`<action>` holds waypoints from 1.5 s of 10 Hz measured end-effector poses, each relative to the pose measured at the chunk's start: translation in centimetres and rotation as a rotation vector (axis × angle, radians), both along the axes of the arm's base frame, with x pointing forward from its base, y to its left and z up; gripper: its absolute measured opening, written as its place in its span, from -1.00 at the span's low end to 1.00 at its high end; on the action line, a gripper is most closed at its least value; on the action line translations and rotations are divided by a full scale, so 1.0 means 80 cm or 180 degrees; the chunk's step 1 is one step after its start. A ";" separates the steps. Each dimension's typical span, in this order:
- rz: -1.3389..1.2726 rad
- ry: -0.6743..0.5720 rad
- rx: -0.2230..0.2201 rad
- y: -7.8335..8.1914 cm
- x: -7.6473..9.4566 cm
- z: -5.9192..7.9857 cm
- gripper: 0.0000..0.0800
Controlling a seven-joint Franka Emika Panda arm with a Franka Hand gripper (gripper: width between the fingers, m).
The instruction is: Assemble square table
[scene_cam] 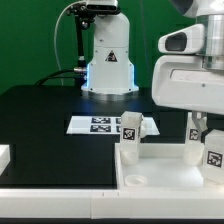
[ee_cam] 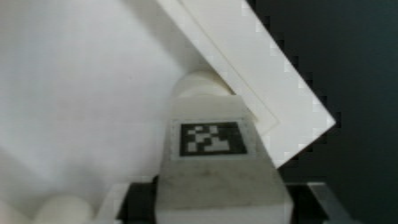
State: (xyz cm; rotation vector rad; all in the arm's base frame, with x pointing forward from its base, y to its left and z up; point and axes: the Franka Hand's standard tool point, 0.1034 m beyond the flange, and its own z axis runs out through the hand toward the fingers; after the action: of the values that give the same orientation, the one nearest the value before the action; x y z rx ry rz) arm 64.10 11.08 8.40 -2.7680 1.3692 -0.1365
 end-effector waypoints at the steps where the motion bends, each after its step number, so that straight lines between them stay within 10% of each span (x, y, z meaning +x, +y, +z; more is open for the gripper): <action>1: -0.0580 0.0001 0.0096 -0.002 0.000 0.000 -0.29; 7: -0.2616 0.0053 0.0364 0.007 -0.002 -0.002 -0.29; 8: -0.2177 0.0040 0.0310 0.004 -0.002 -0.003 -0.29; 10: -0.1101 -0.0020 0.0201 -0.001 -0.002 -0.005 0.43; 15: 0.0379 -0.0015 -0.0003 0.003 -0.008 -0.010 0.62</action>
Offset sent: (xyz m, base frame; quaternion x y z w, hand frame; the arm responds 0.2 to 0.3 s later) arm 0.0148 0.0059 -0.0008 0.0503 0.0202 0.3782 0.9241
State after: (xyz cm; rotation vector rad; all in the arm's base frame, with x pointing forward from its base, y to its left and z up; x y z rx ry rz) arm 63.47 11.31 7.61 -2.8385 1.1992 -0.1385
